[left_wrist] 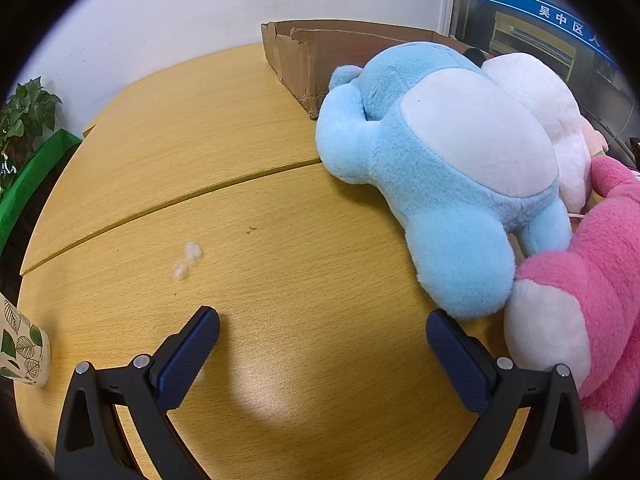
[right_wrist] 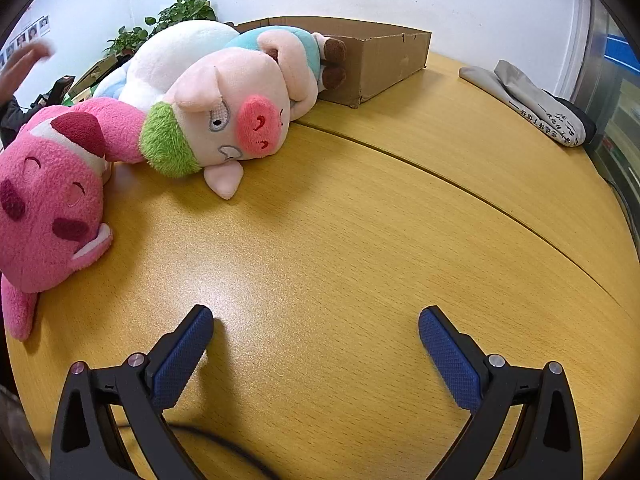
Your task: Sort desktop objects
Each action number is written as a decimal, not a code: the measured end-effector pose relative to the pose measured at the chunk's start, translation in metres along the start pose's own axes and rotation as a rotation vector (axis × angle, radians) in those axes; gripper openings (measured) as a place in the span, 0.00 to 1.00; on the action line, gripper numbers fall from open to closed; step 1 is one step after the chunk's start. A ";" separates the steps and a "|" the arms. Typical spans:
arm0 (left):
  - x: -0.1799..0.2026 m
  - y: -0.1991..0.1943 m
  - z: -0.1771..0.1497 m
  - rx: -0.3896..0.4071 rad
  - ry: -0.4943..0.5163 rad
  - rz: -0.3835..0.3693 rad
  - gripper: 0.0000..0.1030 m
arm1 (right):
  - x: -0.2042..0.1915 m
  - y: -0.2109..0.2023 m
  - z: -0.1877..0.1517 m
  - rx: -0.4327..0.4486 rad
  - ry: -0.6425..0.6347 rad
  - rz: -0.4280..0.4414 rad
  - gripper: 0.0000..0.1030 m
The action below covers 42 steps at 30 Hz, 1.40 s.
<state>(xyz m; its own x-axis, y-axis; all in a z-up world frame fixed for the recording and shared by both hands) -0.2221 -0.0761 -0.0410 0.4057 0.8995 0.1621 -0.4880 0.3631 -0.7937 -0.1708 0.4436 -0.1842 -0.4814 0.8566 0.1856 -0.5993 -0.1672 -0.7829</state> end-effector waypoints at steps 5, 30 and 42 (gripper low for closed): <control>0.001 0.010 0.015 -0.001 0.000 -0.001 1.00 | -0.001 0.000 0.000 0.000 0.000 0.000 1.00; 0.021 -0.011 0.037 0.028 -0.095 0.033 0.98 | -0.025 -0.079 0.000 0.161 0.221 -0.146 1.00; 0.081 -0.196 -0.050 0.300 -0.255 -0.163 0.99 | -0.172 -0.208 0.052 0.480 0.250 0.136 1.00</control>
<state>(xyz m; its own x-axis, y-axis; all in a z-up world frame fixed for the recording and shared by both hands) -0.0548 -0.0865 0.0984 0.3100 0.8423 0.4409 -0.6519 0.5259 -0.5463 0.0030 0.3057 -0.0227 -0.4433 0.8918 -0.0906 -0.7946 -0.4377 -0.4208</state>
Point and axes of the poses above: each gripper's, at about its wrist camera, not at the fingertips, and y roughly the way its jaws point, x to its right, z to its top, the point moved 9 cm from there along y, roughly the way its jaws point, and after that the axes turned 12 degrees about -z, right-handed, at the moved point
